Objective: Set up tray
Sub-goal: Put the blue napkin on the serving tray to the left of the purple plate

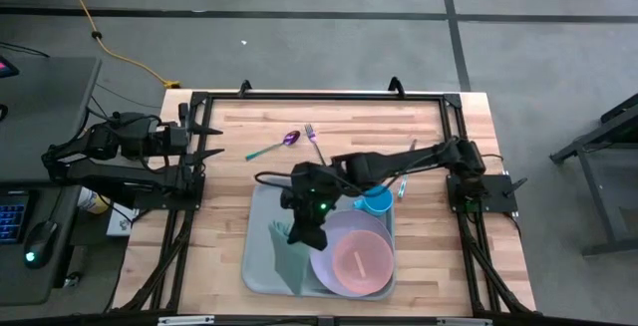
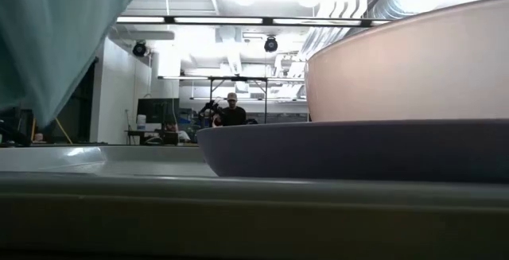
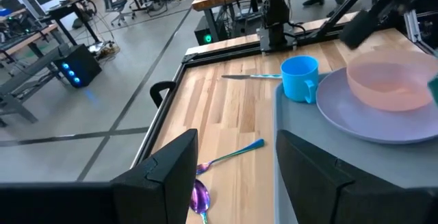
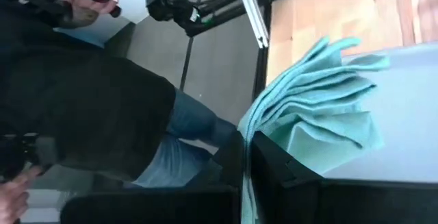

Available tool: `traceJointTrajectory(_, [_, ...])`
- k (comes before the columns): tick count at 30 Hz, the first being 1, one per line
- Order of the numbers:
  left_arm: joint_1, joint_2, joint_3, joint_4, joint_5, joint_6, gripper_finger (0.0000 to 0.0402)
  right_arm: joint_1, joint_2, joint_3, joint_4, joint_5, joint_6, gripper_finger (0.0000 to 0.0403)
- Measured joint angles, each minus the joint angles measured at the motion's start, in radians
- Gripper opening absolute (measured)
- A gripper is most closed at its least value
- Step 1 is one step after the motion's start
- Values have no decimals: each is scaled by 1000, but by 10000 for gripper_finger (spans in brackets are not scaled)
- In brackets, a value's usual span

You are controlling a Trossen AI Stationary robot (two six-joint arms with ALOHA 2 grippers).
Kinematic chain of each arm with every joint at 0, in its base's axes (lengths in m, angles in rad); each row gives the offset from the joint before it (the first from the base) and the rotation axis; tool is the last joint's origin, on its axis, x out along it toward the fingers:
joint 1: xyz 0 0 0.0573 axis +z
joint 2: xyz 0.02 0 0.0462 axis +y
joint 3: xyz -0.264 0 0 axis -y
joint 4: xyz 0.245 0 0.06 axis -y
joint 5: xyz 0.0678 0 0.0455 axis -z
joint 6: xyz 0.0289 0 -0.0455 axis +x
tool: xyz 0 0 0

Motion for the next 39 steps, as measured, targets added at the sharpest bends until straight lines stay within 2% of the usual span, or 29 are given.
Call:
traceJointTrajectory(16, [0,0,0,0,-1,8,227,-30,73,0,113,-186,-31,0])
traceJointTrajectory(23, [0,0,0,1,-3,8,227,-27,75,0,169,-209,-49,0])
traceJointTrajectory(33, [0,1,0,3,-13,7,227,-17,202,0,302,-249,-12,0])
traceJointTrajectory(39, [0,1,0,3,-13,0,227,-26,208,0,332,-268,-11,0])
